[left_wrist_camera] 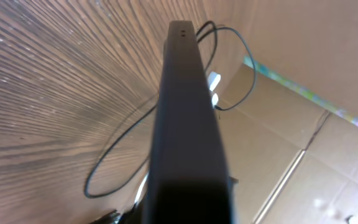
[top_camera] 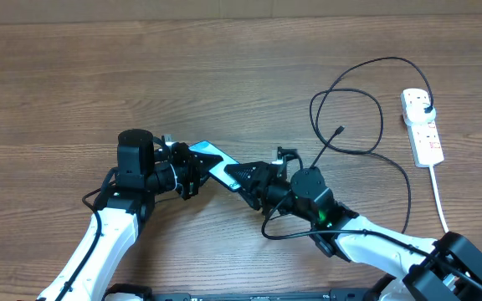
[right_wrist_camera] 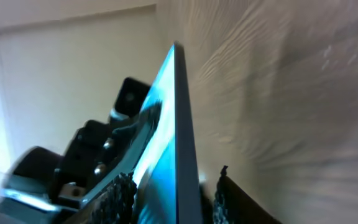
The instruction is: Plug charger to phone and switch on socket
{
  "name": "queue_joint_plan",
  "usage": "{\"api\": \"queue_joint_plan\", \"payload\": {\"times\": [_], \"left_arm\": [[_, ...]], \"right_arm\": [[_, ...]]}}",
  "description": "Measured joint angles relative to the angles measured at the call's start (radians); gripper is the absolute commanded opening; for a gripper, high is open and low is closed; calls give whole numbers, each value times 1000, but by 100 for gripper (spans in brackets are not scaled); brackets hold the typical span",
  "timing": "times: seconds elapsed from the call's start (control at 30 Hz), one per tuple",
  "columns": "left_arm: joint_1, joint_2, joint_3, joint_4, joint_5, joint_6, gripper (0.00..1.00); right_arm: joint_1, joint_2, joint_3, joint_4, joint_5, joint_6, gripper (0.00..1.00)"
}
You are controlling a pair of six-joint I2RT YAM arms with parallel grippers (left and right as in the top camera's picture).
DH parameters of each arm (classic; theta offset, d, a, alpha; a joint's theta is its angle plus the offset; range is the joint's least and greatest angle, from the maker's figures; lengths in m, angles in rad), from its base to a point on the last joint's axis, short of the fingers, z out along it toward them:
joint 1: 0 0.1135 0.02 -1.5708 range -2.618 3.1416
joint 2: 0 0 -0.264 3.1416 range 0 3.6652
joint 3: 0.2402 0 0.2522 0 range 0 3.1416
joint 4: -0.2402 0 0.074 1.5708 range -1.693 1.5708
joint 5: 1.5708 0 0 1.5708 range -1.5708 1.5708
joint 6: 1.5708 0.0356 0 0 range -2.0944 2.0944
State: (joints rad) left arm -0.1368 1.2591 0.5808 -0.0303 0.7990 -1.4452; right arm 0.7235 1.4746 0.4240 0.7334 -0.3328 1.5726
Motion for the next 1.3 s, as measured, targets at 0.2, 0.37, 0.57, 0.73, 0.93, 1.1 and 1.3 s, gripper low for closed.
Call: {"api": "queue_joint_plan", "payload": {"times": [0.2, 0.37, 0.57, 0.73, 0.93, 1.1, 1.3], "left_arm": [[54, 17, 0, -25, 28, 69, 4], [124, 122, 17, -25, 117, 131, 4], [122, 317, 142, -25, 233, 200, 4], [80, 438, 274, -22, 302, 244, 4], [-10, 501, 354, -21, 339, 275, 4], [-43, 503, 356, -23, 353, 304, 4], [-43, 503, 356, -23, 353, 322, 4]], "right_arm": [[-119, 0, 2, -148, 1, -280, 50], [-264, 0, 39, -396, -5, -438, 56], [-394, 3, 290, -930, 50, -652, 60], [-422, 3, 536, -1214, 265, -776, 59], [-460, 42, 635, -1250, 436, -840, 56], [-514, 183, 648, -1258, 479, -855, 52], [-529, 354, 674, -1256, 495, -866, 47]]}}
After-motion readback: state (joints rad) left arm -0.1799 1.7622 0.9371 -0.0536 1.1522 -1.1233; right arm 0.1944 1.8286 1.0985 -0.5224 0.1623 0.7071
